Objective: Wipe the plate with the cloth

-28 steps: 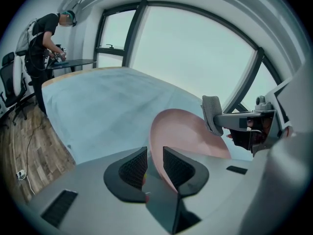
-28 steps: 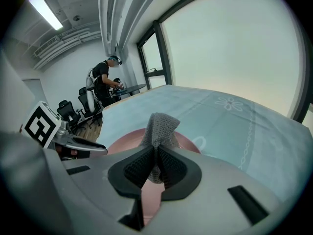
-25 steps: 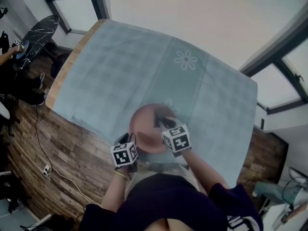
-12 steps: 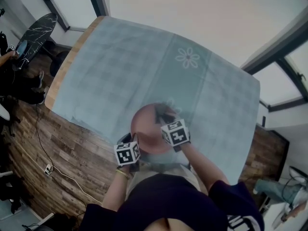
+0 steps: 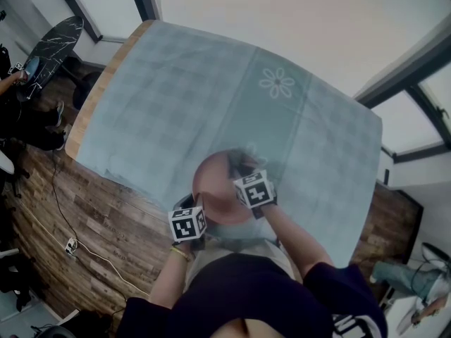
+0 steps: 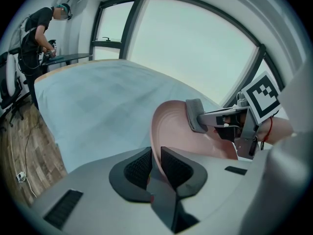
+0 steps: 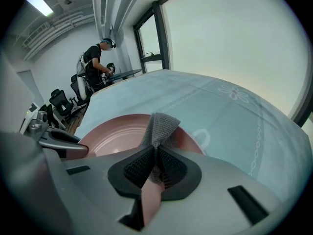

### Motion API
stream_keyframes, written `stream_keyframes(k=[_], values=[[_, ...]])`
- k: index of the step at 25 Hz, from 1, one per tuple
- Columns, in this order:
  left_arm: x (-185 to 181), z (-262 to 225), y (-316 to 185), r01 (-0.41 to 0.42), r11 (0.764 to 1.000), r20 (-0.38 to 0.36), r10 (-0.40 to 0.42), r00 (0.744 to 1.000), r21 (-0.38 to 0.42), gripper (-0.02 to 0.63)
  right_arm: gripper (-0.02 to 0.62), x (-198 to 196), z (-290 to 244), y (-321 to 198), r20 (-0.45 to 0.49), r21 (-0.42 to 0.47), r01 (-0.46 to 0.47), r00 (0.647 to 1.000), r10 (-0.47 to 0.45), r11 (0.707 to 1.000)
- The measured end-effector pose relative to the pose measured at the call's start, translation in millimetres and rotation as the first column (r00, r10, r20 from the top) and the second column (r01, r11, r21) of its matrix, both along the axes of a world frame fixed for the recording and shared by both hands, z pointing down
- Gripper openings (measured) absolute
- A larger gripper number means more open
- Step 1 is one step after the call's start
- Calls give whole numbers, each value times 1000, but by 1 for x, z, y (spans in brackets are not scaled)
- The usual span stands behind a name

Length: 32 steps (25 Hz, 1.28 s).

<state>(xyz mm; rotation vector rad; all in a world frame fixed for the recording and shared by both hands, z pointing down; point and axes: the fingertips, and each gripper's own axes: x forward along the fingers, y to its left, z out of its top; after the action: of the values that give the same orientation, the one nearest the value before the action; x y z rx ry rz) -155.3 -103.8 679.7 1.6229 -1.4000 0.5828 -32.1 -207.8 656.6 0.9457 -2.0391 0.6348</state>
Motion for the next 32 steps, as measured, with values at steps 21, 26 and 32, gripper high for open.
stream_keyframes(k=[21,26,32], values=[[1,1,1,0,1000,-5,0,1000,-1,69,32,-8,18,-1,-65,-19,24,998,-25,1000],[0,1,0,0,1000,-7,0,1000,0,69,32,-19,17,2,-51,-12,47,998,-47,999],[1,1,1,2,1000,-3,-2,1000,-8,69,32,-28,13,4,-35,-8,72,997,-72,997]])
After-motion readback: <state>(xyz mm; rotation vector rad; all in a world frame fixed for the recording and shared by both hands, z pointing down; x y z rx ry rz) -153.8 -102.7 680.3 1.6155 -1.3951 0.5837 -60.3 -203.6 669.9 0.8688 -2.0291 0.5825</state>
